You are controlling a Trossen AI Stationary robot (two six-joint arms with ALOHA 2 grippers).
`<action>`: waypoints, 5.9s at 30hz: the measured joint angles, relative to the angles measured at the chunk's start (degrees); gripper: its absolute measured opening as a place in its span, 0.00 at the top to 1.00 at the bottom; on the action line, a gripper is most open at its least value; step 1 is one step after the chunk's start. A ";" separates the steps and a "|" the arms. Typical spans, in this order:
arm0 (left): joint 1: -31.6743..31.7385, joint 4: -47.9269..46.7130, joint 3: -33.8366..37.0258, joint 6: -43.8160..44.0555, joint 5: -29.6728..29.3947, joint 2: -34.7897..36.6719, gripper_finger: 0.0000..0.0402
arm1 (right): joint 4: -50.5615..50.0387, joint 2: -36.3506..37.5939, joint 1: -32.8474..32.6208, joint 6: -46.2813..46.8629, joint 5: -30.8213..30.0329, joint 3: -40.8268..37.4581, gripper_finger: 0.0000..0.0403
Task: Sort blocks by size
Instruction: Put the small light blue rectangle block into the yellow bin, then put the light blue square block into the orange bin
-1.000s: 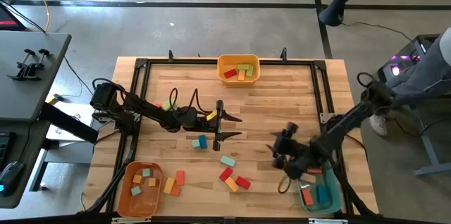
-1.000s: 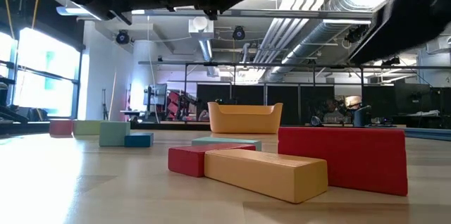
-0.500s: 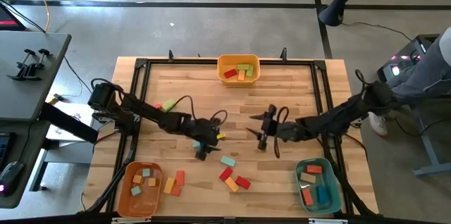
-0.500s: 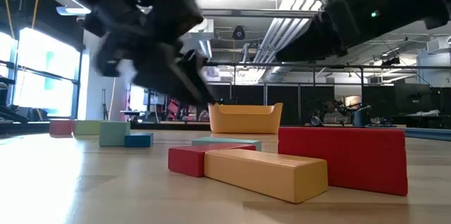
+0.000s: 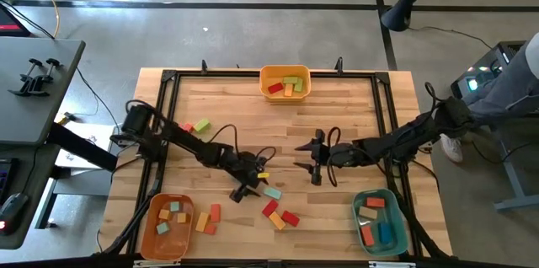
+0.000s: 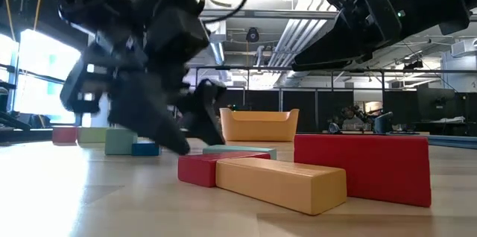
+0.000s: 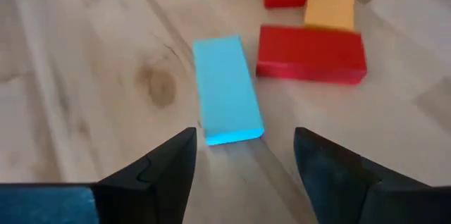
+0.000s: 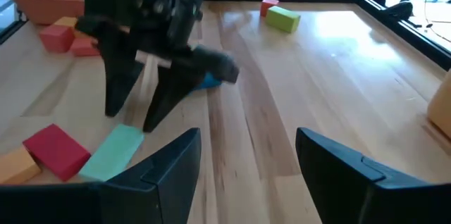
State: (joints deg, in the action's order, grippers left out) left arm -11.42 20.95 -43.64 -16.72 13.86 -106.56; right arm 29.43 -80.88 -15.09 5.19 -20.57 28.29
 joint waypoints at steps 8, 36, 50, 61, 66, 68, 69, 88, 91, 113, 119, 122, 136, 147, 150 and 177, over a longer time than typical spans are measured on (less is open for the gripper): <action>2.30 13.76 -0.04 -1.52 9.02 -8.22 0.40 | -0.31 0.00 -0.02 0.35 -0.23 0.00 0.44; 4.82 6.71 0.00 10.35 -13.04 0.91 0.78 | -17.43 3.52 -7.21 9.81 -4.79 0.02 0.44; 21.29 -19.52 -19.20 5.63 -37.35 11.99 0.77 | -17.48 3.34 -7.04 3.90 -6.18 0.02 0.44; 37.89 -51.95 -47.95 5.65 -29.37 -7.92 0.75 | -17.00 3.32 -5.65 4.92 -6.20 0.02 0.44; 41.21 -56.04 -54.85 5.47 -29.37 -15.14 0.69 | -17.07 3.32 -5.53 6.55 -6.23 0.02 0.44; 42.05 -56.12 -55.65 4.50 -29.39 -16.49 0.67 | -17.14 3.32 -5.53 7.12 -6.24 0.02 0.44; 42.41 -56.03 -55.87 3.95 -29.42 -16.89 0.67 | -17.18 3.32 -5.53 7.38 -6.22 0.02 0.44; 44.57 -54.82 -55.42 6.61 -12.98 -12.38 0.59 | -17.40 3.32 -5.51 6.16 -6.42 0.02 0.44; 41.40 -52.53 -51.48 7.18 -9.01 -8.55 0.62 | -17.18 3.30 -5.51 5.86 -7.72 0.02 0.44; -2.92 -6.09 -2.55 23.13 -45.14 23.40 0.72 | -5.10 3.26 -3.06 -6.36 -6.27 0.02 0.44; -11.63 -6.03 -2.53 28.12 -50.36 23.38 0.72 | -3.39 3.26 -0.46 -6.73 -0.41 0.02 0.44; -16.34 -6.03 -2.67 29.85 -58.32 23.06 0.72 | -3.02 3.26 -0.15 -5.97 1.03 0.02 0.44; -30.34 -21.07 -12.21 36.49 -65.26 22.97 0.72 | 0.02 3.26 -1.53 -5.20 9.06 0.02 0.44; -26.66 -55.16 -13.11 83.10 -45.58 20.44 0.72 | 0.03 3.26 -1.55 -5.05 9.01 0.02 0.44; -25.10 -60.16 -13.11 85.85 -42.06 18.61 0.70 | 0.04 3.26 -1.55 -5.10 9.03 0.02 0.44; -16.13 -43.07 0.78 62.97 -41.19 11.15 0.34 | -0.50 3.26 -1.40 -5.64 9.24 0.02 0.44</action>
State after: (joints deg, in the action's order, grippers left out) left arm -27.55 -22.12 -42.86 46.25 -27.33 -95.42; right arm 28.93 -77.62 -16.49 -0.45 -11.32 28.32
